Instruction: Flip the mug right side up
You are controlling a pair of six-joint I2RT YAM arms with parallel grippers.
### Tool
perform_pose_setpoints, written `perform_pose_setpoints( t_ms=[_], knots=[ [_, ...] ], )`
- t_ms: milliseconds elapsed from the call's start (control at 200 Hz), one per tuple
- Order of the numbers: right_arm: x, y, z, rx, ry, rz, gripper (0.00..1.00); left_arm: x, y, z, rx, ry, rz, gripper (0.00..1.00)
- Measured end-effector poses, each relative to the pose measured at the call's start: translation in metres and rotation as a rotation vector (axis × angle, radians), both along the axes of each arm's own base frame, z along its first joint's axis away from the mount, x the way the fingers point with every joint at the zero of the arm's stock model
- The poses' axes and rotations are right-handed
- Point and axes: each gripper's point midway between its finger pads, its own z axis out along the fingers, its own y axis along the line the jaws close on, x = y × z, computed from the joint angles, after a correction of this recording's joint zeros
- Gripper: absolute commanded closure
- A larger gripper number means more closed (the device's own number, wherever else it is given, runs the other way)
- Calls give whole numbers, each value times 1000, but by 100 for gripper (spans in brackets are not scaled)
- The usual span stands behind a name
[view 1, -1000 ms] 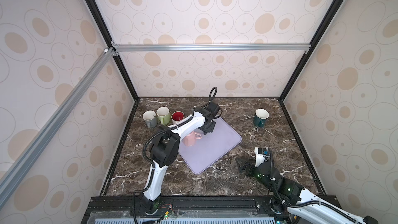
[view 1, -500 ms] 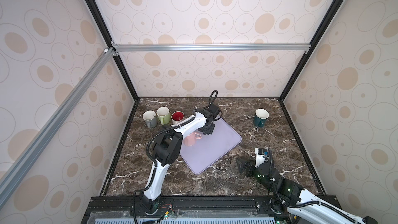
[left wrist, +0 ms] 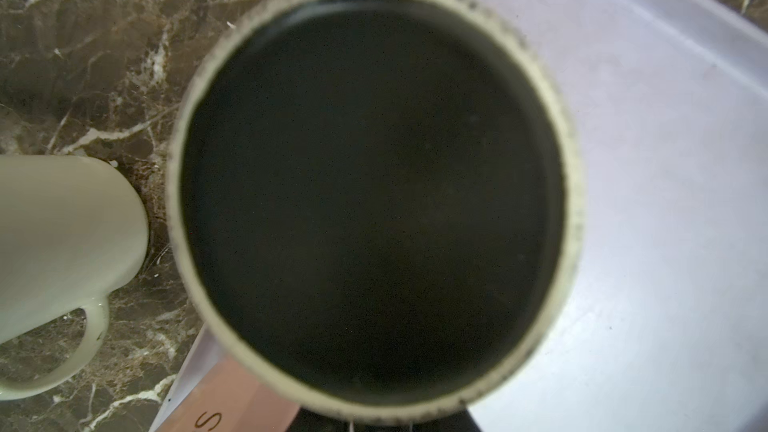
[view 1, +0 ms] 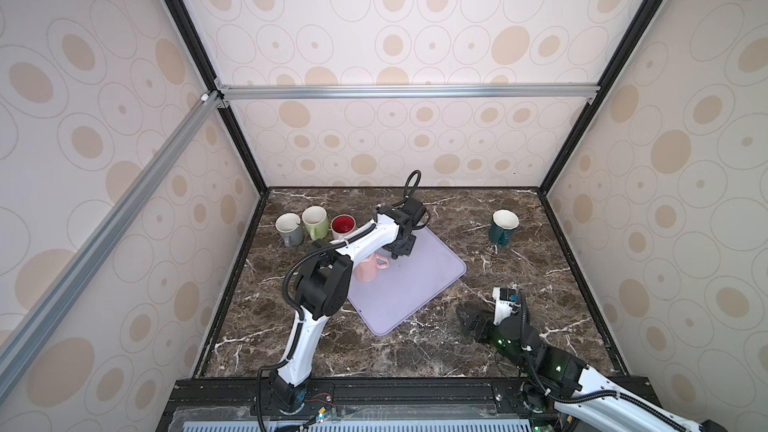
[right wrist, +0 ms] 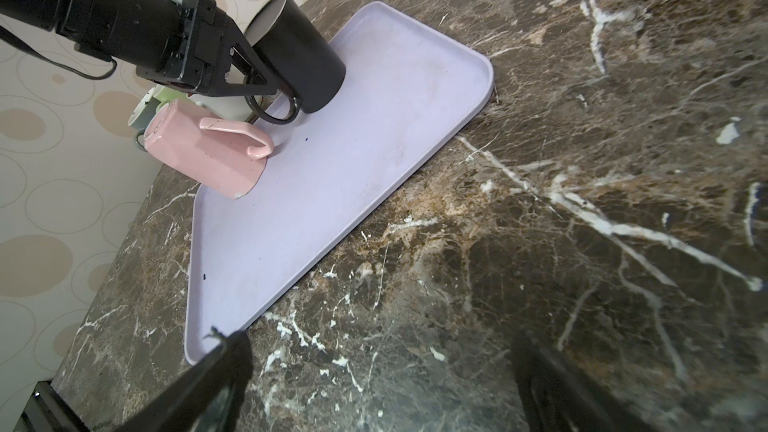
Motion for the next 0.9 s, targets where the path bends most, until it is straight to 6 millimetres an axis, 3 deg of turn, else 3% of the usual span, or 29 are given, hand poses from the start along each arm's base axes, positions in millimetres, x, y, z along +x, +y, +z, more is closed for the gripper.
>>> perform_pose_setpoints(
  t_ms=[90,175,580,900],
  knots=[
    [-1,-1,0,3,1,-2,0,1,-2,1,-4,-2,1,87],
    [-1,-1,1,7,-3,-1,0,1,-2,1,-4,-1,1,100],
    [-2,-1,3,15,-6,3,0,-2,-4,2,-25,-6,-22,100],
    [-6,6,-3,35,2,45,0,-36,7,16,-142,-28,-55,100]
  ],
)
